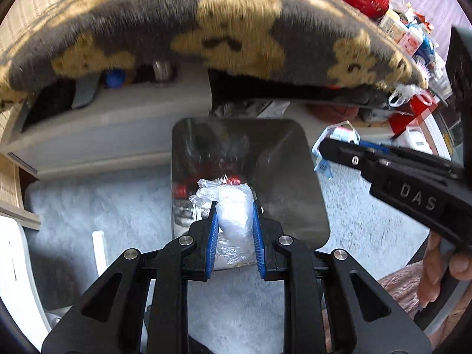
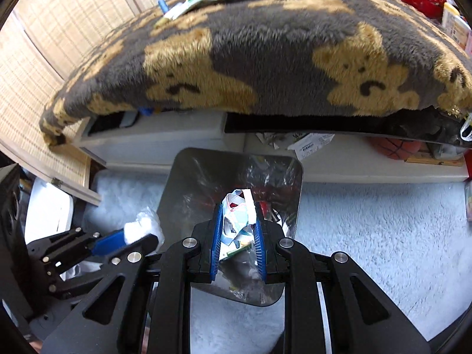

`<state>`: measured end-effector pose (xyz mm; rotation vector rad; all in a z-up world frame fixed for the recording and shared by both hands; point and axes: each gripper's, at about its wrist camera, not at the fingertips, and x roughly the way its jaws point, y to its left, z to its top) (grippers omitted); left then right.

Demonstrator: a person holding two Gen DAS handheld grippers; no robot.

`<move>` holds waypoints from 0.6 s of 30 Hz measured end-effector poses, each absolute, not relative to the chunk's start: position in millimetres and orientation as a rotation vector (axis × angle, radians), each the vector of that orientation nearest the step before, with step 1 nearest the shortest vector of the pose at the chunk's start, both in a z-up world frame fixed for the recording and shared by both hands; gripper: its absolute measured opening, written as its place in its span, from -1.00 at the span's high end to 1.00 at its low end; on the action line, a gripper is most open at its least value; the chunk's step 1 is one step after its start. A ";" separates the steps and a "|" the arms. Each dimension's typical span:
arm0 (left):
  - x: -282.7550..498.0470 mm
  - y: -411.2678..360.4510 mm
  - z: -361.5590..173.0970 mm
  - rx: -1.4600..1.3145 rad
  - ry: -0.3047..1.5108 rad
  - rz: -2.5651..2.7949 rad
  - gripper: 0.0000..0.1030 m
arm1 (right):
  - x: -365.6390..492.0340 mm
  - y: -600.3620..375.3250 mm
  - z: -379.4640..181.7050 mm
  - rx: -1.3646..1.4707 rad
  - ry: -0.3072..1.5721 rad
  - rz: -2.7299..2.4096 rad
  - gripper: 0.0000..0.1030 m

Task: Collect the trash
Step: 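Carry both items over the bin and open both tools to drop them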

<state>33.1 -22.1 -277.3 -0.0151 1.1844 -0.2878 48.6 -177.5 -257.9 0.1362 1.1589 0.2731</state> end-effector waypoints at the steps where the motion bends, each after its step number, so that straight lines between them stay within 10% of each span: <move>1: 33.1 -22.6 -279.6 -0.013 1.189 -0.288 0.61 | 49.7 -177.4 -260.2 0.139 1.166 0.274 0.59; 10: 34.8 -30.6 -279.6 -0.020 1.199 -0.304 0.39 | 55.6 -174.6 -263.7 0.157 1.182 0.278 0.51; 18: 30.8 -23.5 -270.1 -0.031 1.185 -0.284 0.18 | 54.2 -185.8 -251.0 0.192 1.150 0.257 -0.01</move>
